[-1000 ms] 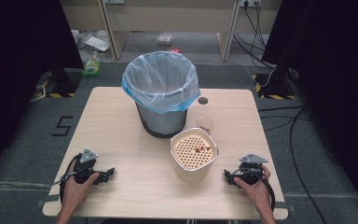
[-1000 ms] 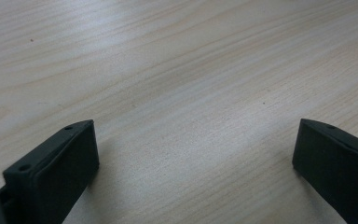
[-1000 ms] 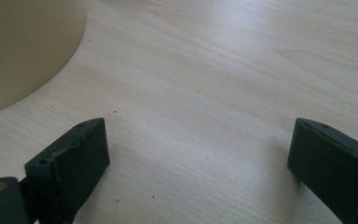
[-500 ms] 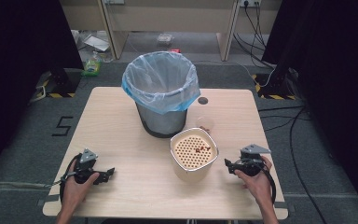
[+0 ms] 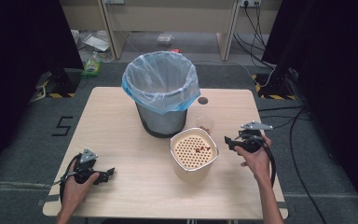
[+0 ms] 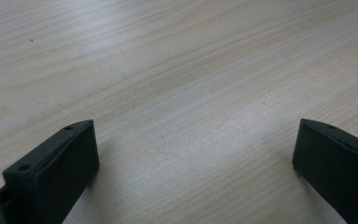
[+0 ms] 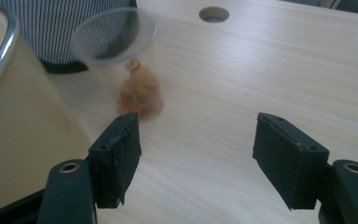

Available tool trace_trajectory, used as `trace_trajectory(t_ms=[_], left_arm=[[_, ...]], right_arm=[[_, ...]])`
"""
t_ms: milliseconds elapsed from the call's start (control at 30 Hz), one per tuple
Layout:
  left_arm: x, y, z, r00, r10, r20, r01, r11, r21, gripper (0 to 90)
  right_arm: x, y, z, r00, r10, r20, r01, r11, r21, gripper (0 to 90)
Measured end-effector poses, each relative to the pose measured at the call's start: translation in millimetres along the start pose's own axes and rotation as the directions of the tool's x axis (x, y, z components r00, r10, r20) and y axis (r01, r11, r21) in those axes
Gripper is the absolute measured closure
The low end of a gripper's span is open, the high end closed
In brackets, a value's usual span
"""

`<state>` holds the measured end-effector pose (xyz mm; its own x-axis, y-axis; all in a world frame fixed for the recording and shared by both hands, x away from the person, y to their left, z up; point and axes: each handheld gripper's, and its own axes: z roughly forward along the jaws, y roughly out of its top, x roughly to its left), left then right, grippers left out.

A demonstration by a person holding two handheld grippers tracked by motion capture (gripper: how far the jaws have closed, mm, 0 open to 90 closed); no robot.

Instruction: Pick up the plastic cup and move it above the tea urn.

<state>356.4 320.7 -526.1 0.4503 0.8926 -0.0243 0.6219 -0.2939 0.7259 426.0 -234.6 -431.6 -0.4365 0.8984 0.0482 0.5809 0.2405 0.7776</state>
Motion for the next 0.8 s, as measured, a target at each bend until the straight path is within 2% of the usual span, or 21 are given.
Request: trace_trajectory(t_ms=[167, 333, 433, 633, 800], left_arm=[[0.0, 0.0, 0.0, 1.0000, 0.000, 0.000, 0.000, 1.0000, 0.000, 0.0], [0.0, 0.0, 0.0, 1.0000, 0.000, 0.000, 0.000, 1.0000, 0.000, 0.0], [0.0, 0.0, 0.0, 1.0000, 0.000, 0.000, 0.000, 1.0000, 0.000, 0.0], [0.0, 0.0, 0.0, 1.0000, 0.000, 0.000, 0.000, 1.0000, 0.000, 0.0], [0.0, 0.0, 0.0, 1.0000, 0.000, 0.000, 0.000, 1.0000, 0.000, 0.0]], right_arm=[[-0.3, 26.9, 13.7, 0.9998, -0.010, -0.016, 0.010, 1.000, 0.005, 39.6], [4.3, 43.9, 19.3, 0.9990, -0.017, -0.042, 0.017, 1.000, 0.001, 43.5], [8.5, 51.3, 26.3, 0.9978, -0.043, -0.050, 0.044, 0.999, 0.019, 44.5], [14.1, 60.0, 39.1, 0.9964, -0.053, -0.067, 0.055, 0.998, 0.033, 49.1], [19.4, 63.5, 60.2, 0.9944, -0.079, -0.070, 0.085, 0.992, 0.090, 56.3]])
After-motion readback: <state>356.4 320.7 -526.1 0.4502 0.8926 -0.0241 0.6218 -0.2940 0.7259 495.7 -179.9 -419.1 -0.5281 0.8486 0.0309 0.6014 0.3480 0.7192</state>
